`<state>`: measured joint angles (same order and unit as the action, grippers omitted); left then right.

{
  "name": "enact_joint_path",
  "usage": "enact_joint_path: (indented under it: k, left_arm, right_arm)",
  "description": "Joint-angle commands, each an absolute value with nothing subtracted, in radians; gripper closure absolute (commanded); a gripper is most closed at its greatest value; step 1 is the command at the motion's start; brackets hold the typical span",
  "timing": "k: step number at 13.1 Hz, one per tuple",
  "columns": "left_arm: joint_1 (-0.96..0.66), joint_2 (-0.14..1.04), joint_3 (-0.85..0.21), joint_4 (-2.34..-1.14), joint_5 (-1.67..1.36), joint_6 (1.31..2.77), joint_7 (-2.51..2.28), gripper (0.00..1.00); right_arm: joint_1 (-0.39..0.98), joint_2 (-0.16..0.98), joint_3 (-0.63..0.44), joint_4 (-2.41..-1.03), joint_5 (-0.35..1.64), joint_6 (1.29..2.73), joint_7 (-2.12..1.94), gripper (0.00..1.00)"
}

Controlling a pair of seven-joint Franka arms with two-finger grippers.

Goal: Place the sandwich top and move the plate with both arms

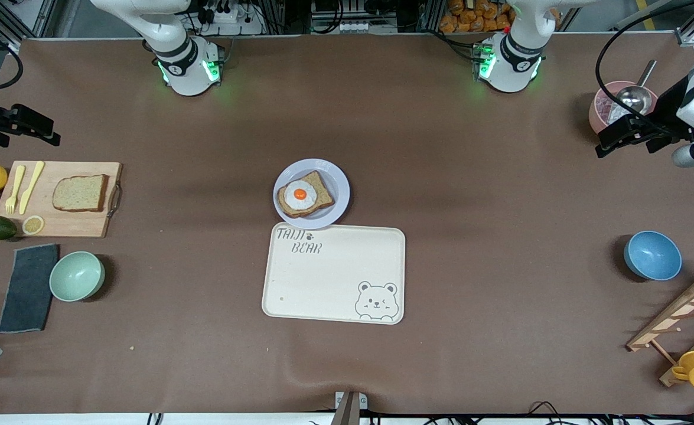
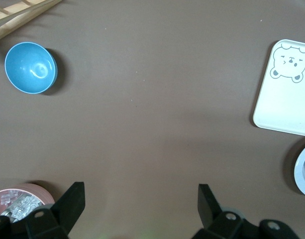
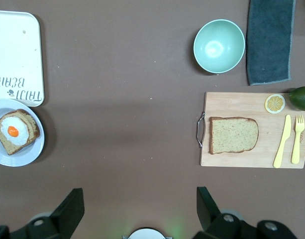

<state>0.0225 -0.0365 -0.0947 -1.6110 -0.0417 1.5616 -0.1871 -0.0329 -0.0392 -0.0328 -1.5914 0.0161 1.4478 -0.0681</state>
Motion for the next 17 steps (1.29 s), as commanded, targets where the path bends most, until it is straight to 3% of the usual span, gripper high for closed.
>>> enact_joint_path:
  k: [1,17]
  left_arm:
    - [0.035,-0.029,-0.1,-1.585,-0.035,1.537,-0.173,0.0]
    - [0.031,0.071,-0.104,-1.486,-0.014,1.537,-0.201,0.0]
  right_arm:
    - [-0.058,-0.037,-0.014,-1.586,0.017,1.439,-0.078,0.0]
    - [-0.054,-0.043,-0.012,-1.615,0.021,1.433,-0.066,0.0]
